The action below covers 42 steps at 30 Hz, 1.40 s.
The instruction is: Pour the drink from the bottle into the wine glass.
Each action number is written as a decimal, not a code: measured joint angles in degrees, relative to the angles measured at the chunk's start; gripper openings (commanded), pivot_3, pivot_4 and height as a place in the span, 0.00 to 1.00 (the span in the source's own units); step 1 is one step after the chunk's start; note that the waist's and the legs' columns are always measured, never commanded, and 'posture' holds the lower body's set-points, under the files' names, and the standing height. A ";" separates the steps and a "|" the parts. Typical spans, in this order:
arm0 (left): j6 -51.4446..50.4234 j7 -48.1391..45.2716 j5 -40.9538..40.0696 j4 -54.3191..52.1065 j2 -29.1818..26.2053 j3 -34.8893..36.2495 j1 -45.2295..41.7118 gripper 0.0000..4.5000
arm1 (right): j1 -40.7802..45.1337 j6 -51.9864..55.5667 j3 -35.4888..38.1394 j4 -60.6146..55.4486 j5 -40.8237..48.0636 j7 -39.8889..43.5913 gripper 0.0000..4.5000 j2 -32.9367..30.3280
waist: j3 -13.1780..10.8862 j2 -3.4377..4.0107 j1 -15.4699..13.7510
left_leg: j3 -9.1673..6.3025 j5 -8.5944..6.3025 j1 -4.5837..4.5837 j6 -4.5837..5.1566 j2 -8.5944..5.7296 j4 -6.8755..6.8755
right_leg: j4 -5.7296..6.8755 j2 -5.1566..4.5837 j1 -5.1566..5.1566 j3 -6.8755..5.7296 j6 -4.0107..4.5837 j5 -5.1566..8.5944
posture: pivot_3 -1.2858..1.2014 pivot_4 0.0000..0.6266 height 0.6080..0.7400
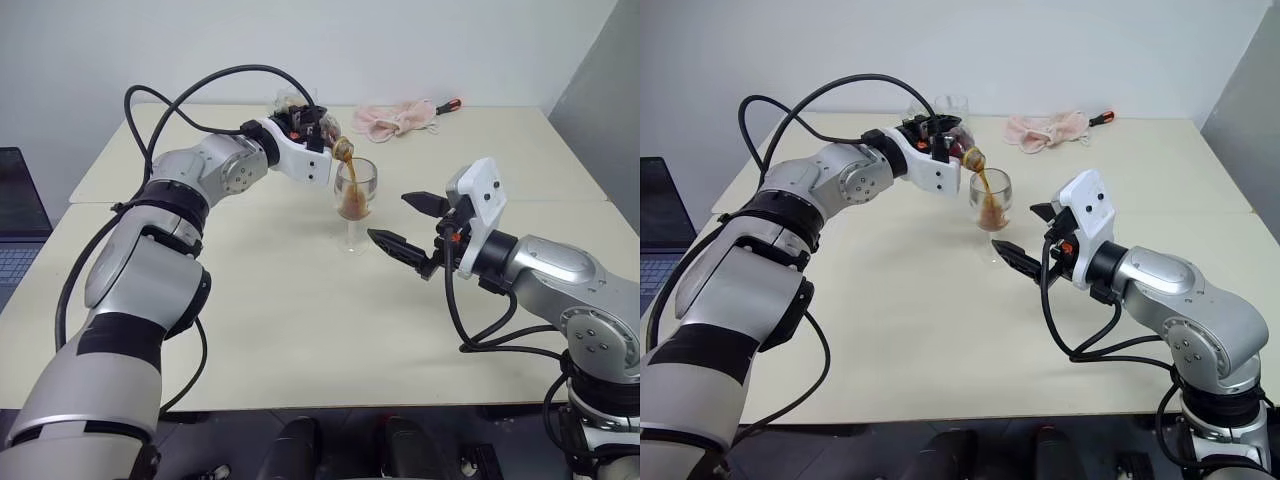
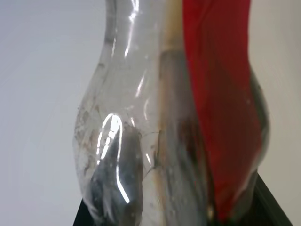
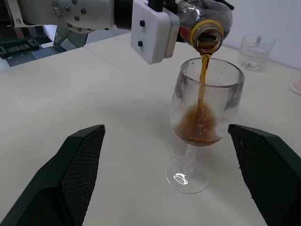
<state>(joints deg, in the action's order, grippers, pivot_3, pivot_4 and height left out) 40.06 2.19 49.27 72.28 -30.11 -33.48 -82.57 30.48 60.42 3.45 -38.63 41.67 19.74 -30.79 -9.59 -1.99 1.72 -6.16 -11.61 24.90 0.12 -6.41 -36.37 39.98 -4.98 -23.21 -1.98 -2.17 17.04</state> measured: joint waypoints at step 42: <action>0.43 -4.32 -6.12 0.82 -0.32 3.50 -0.93 0.32 | -0.11 -1.64 -0.28 0.78 -2.14 0.66 1.00 -0.32 | 0.00 0.01 0.03 | -0.02 -0.03 0.08 0.05 0.00 -0.33 | 0.11 0.01 0.01 -0.01 0.00 0.00 | 0.52 0.24 1.00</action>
<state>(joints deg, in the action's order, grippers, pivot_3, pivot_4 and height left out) 40.49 -2.14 43.15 73.10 -30.43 -29.98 -83.50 30.38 58.78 3.17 -37.85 39.53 20.39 -31.11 -9.59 -1.99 1.74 -6.19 -11.64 24.99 0.18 -6.40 -36.69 40.09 -4.97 -23.21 -1.99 -2.17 17.04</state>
